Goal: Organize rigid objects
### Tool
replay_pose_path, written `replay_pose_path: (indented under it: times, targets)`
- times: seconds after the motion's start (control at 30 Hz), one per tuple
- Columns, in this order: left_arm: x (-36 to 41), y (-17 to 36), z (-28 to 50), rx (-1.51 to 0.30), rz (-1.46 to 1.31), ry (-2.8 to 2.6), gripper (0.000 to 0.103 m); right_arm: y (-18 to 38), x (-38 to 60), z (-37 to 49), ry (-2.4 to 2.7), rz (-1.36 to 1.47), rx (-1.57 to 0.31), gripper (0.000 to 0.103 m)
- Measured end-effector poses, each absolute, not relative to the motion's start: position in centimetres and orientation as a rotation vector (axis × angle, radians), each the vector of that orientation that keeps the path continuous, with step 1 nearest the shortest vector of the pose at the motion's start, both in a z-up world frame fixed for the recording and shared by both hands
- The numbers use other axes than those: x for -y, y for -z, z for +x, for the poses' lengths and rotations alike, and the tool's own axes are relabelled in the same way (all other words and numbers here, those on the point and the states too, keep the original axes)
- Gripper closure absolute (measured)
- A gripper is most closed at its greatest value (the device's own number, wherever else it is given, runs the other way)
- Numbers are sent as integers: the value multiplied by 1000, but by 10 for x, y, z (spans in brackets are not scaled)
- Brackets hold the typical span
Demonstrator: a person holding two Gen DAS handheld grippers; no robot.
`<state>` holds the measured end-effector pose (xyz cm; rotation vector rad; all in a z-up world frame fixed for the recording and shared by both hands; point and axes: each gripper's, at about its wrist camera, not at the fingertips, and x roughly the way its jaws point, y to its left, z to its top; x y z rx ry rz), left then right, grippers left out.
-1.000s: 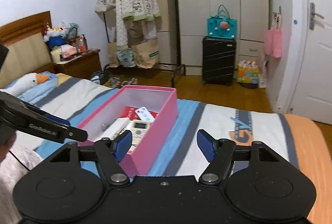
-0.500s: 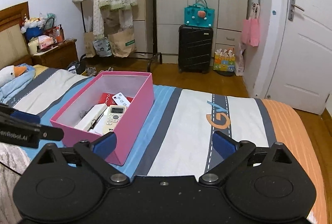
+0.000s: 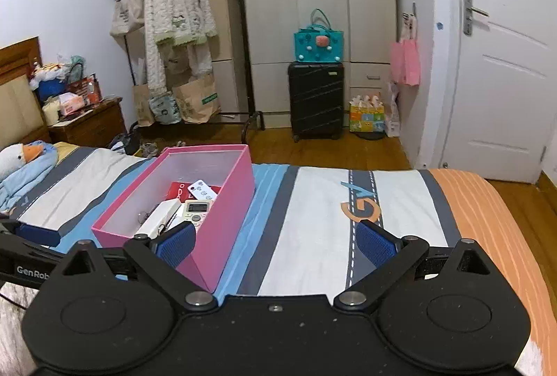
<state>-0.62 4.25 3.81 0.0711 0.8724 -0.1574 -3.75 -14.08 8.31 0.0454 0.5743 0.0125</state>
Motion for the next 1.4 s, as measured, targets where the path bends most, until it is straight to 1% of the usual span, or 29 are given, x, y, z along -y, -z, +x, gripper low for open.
replay_pose_path:
  times: [0.23,0.8,1.4]
  targets:
    - [-44,-34,-1,-907,70,114,6,-80,136,-36,28,46,-613,3]
    - [-35,-38,-9,-895,101,109,6,-78,136,-37,47,71,-661,3]
    - [-36,-35,-6,-908,121,59,6,-76,135,-36,53,55,-667,3]
